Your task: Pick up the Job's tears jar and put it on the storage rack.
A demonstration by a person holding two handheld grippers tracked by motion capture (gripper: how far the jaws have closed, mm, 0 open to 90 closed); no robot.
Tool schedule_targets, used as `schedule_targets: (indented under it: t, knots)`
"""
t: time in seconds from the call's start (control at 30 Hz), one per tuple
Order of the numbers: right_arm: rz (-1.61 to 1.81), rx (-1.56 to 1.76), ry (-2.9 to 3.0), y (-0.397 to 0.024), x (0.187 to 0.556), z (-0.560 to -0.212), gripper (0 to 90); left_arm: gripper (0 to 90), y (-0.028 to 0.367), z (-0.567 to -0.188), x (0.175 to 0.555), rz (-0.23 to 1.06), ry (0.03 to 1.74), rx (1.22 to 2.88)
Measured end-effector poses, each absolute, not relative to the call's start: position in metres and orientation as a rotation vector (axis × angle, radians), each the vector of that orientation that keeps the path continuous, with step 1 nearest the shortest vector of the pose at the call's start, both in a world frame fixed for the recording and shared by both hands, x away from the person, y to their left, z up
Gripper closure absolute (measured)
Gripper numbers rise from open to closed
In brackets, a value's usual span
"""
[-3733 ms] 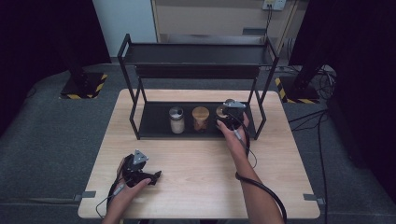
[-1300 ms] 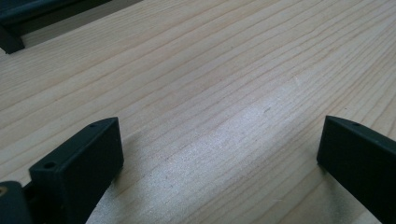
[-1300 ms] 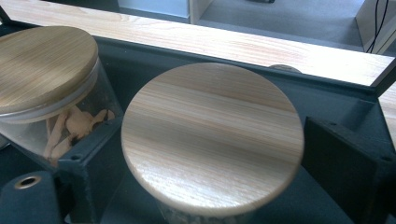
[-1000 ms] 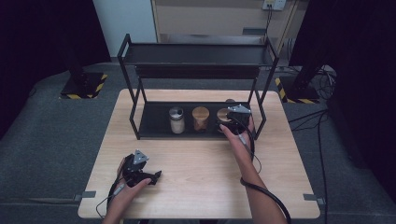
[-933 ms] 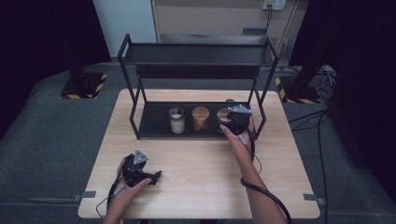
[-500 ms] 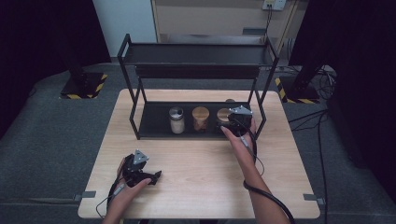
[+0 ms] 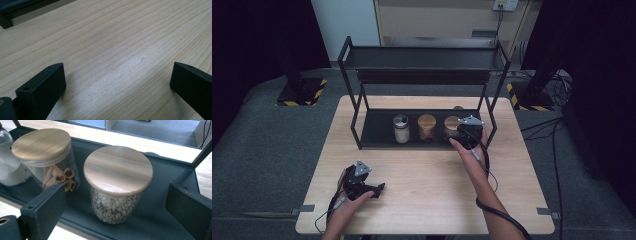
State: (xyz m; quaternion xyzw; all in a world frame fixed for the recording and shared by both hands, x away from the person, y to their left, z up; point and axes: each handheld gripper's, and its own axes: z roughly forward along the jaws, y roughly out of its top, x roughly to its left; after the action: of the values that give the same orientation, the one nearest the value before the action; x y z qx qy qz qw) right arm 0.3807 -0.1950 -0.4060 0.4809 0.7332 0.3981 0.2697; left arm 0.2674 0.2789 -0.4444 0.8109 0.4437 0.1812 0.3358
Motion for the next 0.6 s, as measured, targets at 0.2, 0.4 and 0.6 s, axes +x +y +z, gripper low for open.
schedule_targets:
  t: [0.2, 0.4, 0.6]
  knots:
    - [1.064, 1.304, 1.989, -0.195, 0.375, -0.406, 3.6, 0.0, 0.279, -0.444, 0.267, 0.473, 1.157, 2.115]
    - [1.066, 1.291, 2.0, -0.198, 0.37, -0.408, 3.6, 0.0, 0.279, -0.444, 0.267, 0.473, 1.157, 2.115]
    - [1.082, 1.294, 2.002, -0.198, 0.366, -0.405, 3.6, 0.0, 0.279, -0.444, 0.267, 0.473, 1.157, 2.115]
